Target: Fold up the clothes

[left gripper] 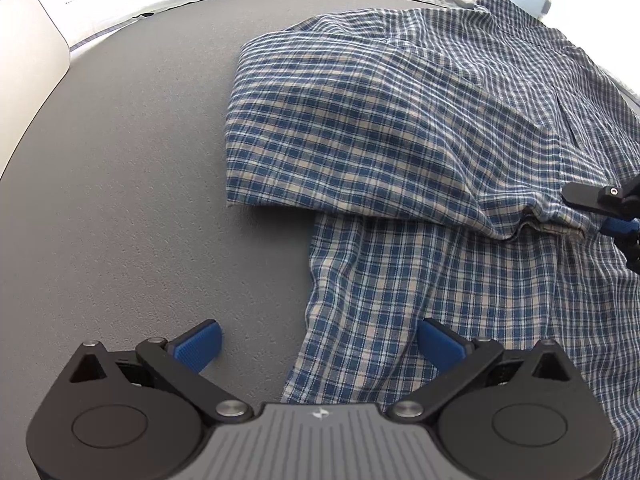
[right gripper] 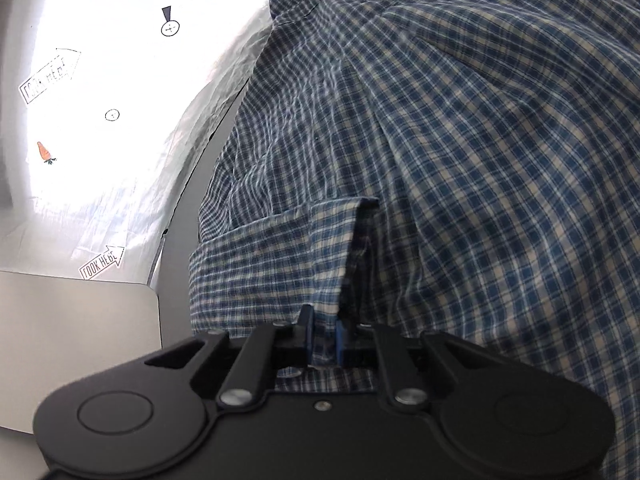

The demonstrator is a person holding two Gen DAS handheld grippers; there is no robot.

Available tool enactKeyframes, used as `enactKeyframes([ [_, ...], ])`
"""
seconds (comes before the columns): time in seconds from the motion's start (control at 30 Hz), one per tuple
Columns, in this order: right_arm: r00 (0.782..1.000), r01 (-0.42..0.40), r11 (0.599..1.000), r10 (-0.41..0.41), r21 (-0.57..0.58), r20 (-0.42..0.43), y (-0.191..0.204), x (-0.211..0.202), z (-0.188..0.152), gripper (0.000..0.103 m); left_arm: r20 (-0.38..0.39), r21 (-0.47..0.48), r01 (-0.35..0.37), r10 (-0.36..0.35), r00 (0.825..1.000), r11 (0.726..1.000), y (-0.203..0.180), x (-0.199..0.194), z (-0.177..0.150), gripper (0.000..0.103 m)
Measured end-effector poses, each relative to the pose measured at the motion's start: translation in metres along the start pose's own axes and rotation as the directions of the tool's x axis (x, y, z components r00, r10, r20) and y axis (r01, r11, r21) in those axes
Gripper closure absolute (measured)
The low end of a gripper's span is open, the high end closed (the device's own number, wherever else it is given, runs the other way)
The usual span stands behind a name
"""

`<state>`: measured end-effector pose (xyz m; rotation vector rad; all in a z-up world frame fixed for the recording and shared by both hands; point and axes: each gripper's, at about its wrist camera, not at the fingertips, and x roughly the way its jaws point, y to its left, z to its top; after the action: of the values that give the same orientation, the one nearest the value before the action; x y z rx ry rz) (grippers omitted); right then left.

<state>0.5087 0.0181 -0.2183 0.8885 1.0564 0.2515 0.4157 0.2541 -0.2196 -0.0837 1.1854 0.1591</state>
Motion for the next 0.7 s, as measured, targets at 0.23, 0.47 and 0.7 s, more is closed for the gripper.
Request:
enactKeyframes([
  [0.23, 0.99, 0.045, 0.983, -0.02, -0.179, 0.14, 0.019, -0.046, 0.003, 0.095, 0.006, -0.033, -0.018, 0.019, 1.0, 0.999, -0.003, -0.001, -0.003, 0.0],
  [0.47, 0.975, 0.056, 0.962, 0.005, -0.268, 0.223, -0.005, -0.118, 0.014, 0.095, 0.083, -0.163, -0.059, 0.073, 0.994, 0.985, -0.045, -0.045, -0.007, 0.0],
  [0.7, 0.964, 0.048, 0.956, 0.032, -0.289, 0.264, -0.049, -0.187, 0.045, 0.095, 0.079, -0.181, -0.028, 0.043, 0.996, 0.983, -0.131, -0.069, -0.058, 0.0],
])
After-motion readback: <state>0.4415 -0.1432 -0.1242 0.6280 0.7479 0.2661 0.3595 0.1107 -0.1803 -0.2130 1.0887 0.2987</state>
